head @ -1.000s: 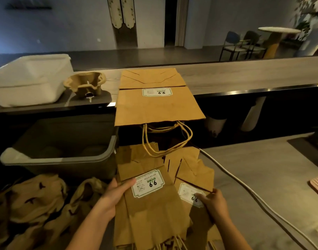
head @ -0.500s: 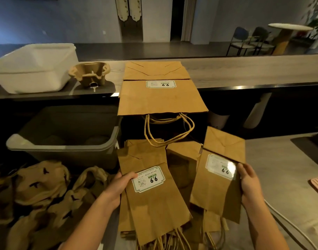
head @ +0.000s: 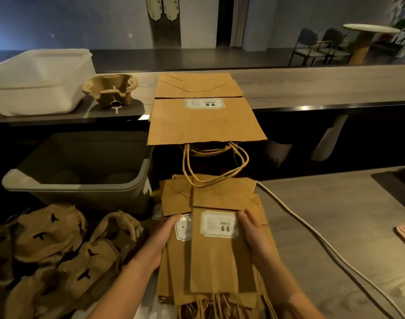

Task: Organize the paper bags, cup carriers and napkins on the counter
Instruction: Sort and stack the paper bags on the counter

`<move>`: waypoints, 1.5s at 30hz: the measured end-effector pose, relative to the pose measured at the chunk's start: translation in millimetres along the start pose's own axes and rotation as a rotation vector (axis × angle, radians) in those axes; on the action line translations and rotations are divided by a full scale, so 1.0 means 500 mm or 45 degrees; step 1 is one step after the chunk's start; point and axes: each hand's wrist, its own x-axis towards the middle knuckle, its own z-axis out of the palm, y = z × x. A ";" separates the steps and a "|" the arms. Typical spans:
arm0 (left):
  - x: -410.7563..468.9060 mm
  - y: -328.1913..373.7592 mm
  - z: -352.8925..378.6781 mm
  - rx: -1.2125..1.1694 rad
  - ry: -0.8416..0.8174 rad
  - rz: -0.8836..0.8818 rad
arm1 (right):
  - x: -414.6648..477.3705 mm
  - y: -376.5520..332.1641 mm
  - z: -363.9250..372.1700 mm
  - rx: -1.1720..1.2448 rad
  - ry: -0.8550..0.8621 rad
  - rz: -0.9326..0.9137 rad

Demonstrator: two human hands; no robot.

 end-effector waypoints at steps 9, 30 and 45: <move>-0.019 0.008 0.115 0.180 -0.303 0.010 | -0.014 0.011 -0.047 0.244 -0.270 0.317; 0.028 -0.070 0.168 1.929 0.144 0.338 | -0.006 -0.010 -0.270 0.466 -0.096 0.263; 0.033 -0.067 0.186 1.561 0.169 0.242 | 0.021 0.037 -0.252 0.348 -0.219 0.351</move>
